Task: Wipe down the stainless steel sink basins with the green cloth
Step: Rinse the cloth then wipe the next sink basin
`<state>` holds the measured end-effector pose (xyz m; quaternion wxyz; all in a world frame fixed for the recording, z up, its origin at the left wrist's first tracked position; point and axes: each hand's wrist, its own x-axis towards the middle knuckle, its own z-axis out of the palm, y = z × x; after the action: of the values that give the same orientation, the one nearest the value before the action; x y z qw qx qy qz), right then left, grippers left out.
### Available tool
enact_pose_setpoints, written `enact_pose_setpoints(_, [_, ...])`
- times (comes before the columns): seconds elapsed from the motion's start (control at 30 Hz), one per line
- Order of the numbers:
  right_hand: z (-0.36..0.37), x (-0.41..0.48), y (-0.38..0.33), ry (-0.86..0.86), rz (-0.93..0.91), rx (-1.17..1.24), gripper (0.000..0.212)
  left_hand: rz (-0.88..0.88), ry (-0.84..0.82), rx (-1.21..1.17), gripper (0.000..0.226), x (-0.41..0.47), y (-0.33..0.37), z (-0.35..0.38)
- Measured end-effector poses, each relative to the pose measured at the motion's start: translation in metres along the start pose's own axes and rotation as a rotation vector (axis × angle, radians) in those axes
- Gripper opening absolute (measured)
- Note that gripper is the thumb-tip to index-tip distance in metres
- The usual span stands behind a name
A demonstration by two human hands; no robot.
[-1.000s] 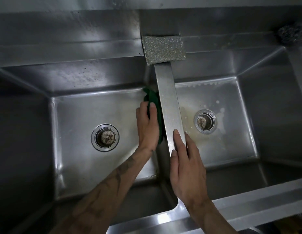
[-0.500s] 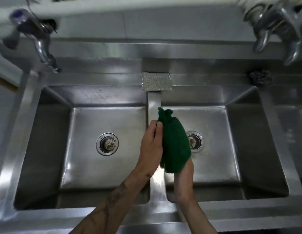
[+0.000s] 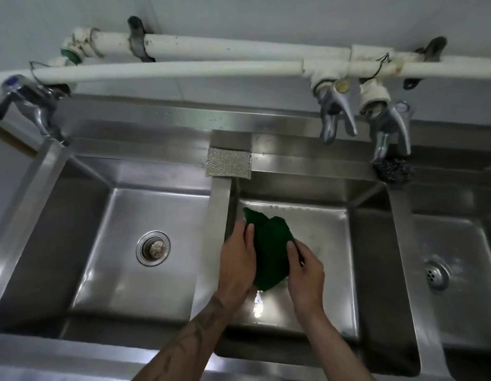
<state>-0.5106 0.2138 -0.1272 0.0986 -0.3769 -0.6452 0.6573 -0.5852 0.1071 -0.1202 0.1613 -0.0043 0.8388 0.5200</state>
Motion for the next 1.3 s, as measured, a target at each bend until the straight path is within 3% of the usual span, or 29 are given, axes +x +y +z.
enact_pose_setpoints(0.13, [0.007, 0.054, 0.021, 0.021, -0.018, -0.062, 0.022, -0.066, 0.024, 0.05, 0.022, 0.037, -0.011, 0.022])
enact_pose_setpoints(0.3, [0.026, 0.136, 0.067, -0.082, -0.038, -0.183, 0.024, -0.144, 0.072, 0.065, 0.032, 0.08, -0.029, 0.042])
enact_pose_setpoints(0.47, [0.034, 0.196, 0.099, -0.246, 0.006, -0.442, 0.037, 0.015, 0.089, 0.101, 0.041, 0.09, -0.037, 0.031])
enact_pose_setpoints(0.6, [0.029, 0.204, 0.118, -0.217, -0.231, -0.739, 0.038, 0.308, 0.07, 0.333, 0.033, 0.075, -0.041, 0.001])
enact_pose_setpoints(0.7, [0.039, 0.211, 0.13, -0.361, -0.501, -0.953, 0.041, 0.498, 0.134, 0.641, 0.038, 0.074, -0.066, -0.021])
enact_pose_setpoints(0.87, [0.063, 0.233, 0.145, -0.54, -0.887, -1.268, 0.057, 0.474, 0.08, 0.81, 0.058, 0.07, -0.091, -0.033])
enact_pose_setpoints(1.0, [0.065, 0.256, 0.158, -0.667, -1.035, -1.379, 0.067, 0.439, 0.096, 0.778, 0.058, 0.071, -0.093, -0.03])
enact_pose_setpoints(1.07, [0.067, 0.255, 0.167, -0.579, -0.97, -1.397, 0.065, 0.428, 0.086, 0.786, 0.058, 0.071, -0.093, -0.031])
enact_pose_setpoints(1.2, [0.076, 0.216, 0.179, -0.205, -0.657, -1.341, 0.062, 0.415, 0.061, 0.794, 0.06, 0.07, -0.091, -0.032])
enact_pose_setpoints(1.3, [0.067, 0.217, 0.173, -0.26, -0.785, -1.332, 0.062, 0.426, 0.06, 0.802, 0.061, 0.07, -0.092, -0.031])
